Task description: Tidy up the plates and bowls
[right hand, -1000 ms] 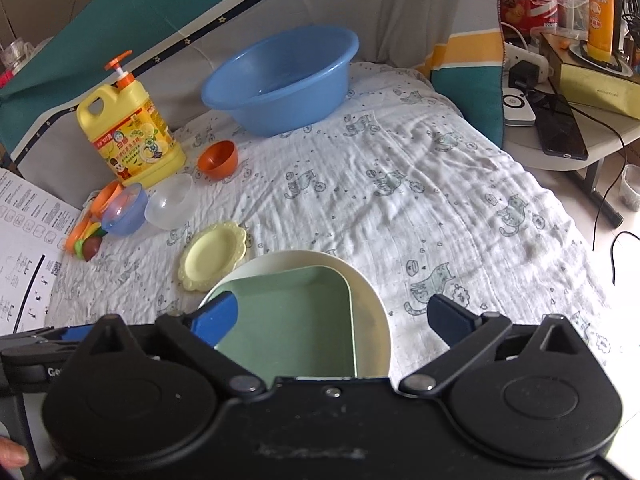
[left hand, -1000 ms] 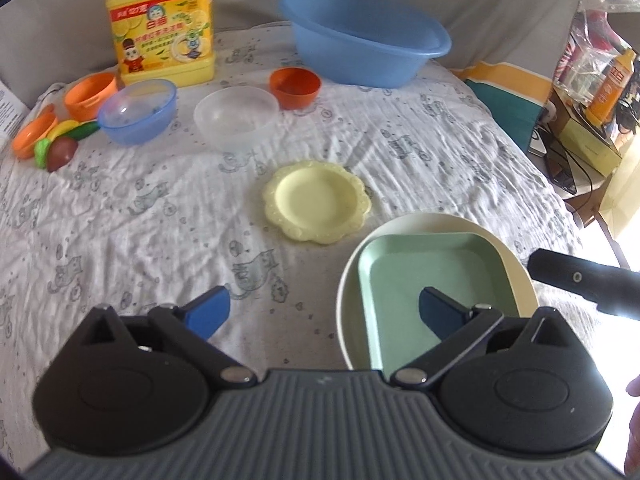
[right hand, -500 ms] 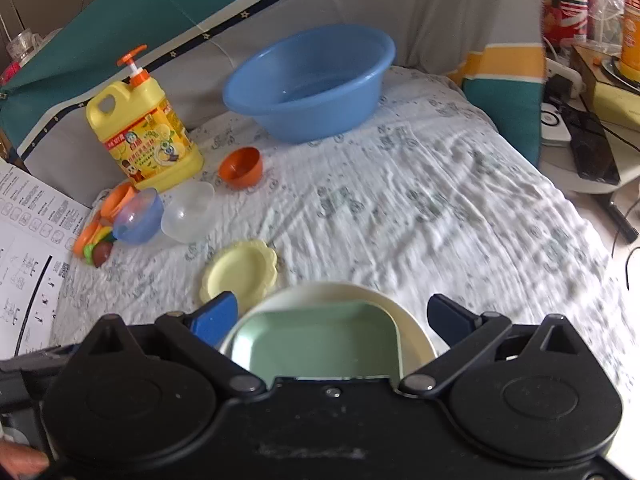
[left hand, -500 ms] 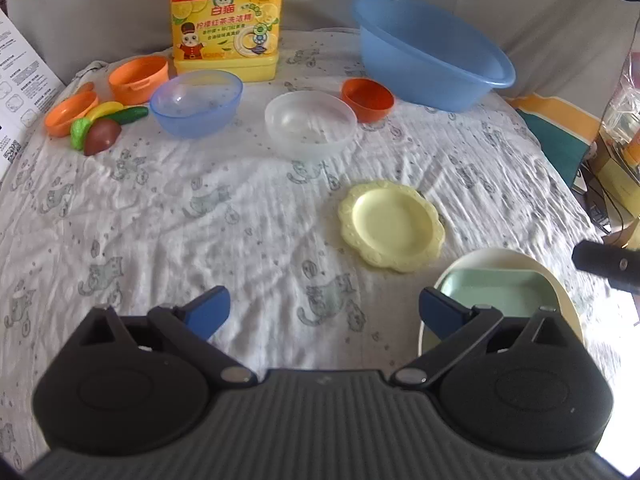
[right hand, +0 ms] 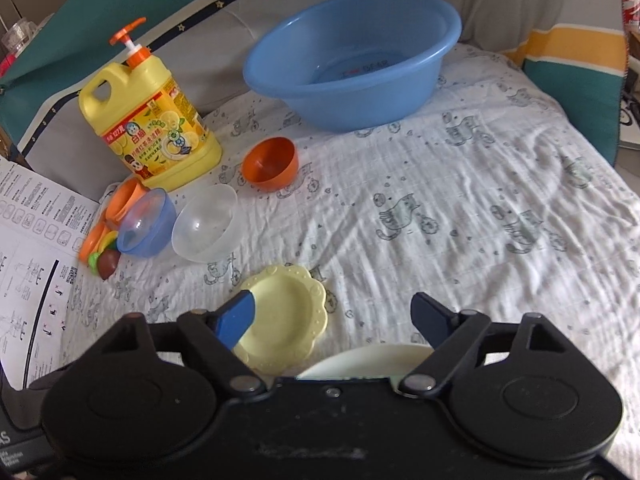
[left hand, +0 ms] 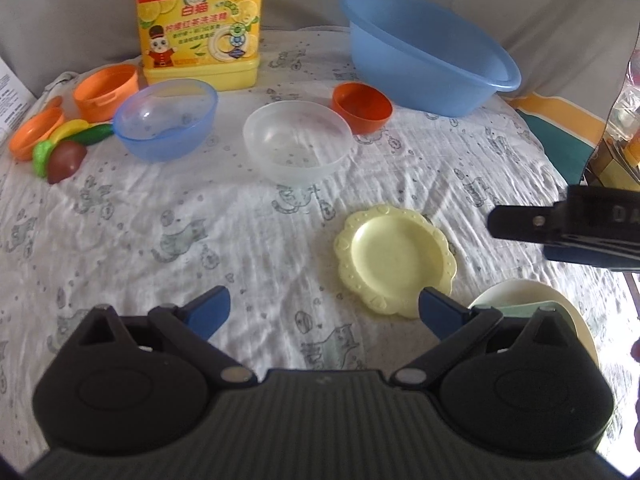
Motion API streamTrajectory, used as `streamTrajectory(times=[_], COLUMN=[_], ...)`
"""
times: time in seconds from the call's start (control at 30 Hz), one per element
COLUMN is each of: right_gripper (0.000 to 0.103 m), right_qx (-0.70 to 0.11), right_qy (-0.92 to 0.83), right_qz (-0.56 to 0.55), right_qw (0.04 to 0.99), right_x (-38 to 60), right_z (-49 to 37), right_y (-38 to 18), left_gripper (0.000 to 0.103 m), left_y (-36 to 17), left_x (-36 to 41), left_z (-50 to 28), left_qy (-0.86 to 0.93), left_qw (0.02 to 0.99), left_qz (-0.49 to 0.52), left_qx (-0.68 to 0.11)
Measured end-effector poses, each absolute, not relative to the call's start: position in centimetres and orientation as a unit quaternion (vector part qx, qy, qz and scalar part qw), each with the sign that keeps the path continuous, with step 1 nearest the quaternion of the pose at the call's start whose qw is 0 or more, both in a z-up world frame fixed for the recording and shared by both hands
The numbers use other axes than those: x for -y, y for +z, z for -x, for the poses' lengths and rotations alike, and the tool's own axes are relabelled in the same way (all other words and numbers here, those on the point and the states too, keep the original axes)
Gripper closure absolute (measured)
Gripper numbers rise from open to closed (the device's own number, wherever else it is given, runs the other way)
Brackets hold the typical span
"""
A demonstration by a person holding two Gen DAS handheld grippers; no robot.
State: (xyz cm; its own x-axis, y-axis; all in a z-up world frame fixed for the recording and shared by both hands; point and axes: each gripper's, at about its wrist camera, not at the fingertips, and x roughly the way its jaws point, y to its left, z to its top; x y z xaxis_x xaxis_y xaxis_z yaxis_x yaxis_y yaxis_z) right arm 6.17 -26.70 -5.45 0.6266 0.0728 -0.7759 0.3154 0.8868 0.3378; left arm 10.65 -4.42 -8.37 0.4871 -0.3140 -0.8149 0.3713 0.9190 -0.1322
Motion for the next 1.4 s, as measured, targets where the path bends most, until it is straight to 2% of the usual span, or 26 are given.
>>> streamTrajectory(times=[0.17, 0.23, 0.3, 0.37, 0.43, 0.5, 0.63, 0.73, 0.8, 0.97, 1.4], right_gripper=[0.037, 0.038, 0.045, 0.056, 0.064, 0.067, 0.071, 0.075, 0.075, 0.075, 0.075], right_qx=[-0.439, -0.445, -0.447, -0.451, -0.455, -0.459, -0.454, -0.454, -0.454, -0.457, -0.454], right_qy=[-0.057, -0.053, -0.051, -0.047, -0.045, -0.042, -0.038, -0.04, -0.041, -0.044, -0.025], right_qz=[-0.235, -0.237, -0.24, -0.249, -0.255, -0.256, -0.249, -0.246, -0.239, -0.237, -0.236], right_qw=[0.865, 0.862, 0.86, 0.856, 0.852, 0.85, 0.854, 0.855, 0.857, 0.856, 0.859], right_x=[26.3, 26.1, 26.0, 26.1, 26.1, 26.0, 25.7, 25.4, 25.3, 25.0, 22.7], right_z=[-7.8, -8.3, -8.7, -9.1, -9.3, -9.5, -9.6, -9.7, -9.7, -9.9, -10.1], right_y=[-7.2, -7.7, -8.2, -8.8, -9.3, -9.8, -10.0, -10.2, -10.2, -10.2, -8.5], left_gripper=[0.009, 0.013, 0.021, 0.027, 0.031, 0.041, 0.051, 0.062, 0.075, 0.081, 0.081], left_y=[-9.1, -9.4, -9.6, -9.9, -10.1, -10.4, -10.8, -10.9, -11.0, -11.1, -10.0], left_x=[5.0, 5.3, 5.6, 6.0, 6.4, 6.6, 7.1, 7.3, 7.2, 6.4, 4.0], left_z=[-11.4, -11.7, -11.9, -12.2, -12.4, -12.5, -12.6, -12.6, -12.7, -13.0, -12.3], left_qy=[-0.214, -0.221, -0.228, -0.236, -0.242, -0.249, -0.255, -0.251, -0.239, -0.231, -0.204], left_qw=[0.856, 0.854, 0.851, 0.848, 0.845, 0.841, 0.841, 0.845, 0.852, 0.855, 0.857], left_qz=[-0.023, -0.023, -0.022, -0.023, -0.024, -0.024, -0.028, -0.032, -0.034, -0.022, -0.01], left_qx=[-0.47, -0.471, -0.473, -0.475, -0.477, -0.479, -0.477, -0.47, -0.465, -0.464, -0.474])
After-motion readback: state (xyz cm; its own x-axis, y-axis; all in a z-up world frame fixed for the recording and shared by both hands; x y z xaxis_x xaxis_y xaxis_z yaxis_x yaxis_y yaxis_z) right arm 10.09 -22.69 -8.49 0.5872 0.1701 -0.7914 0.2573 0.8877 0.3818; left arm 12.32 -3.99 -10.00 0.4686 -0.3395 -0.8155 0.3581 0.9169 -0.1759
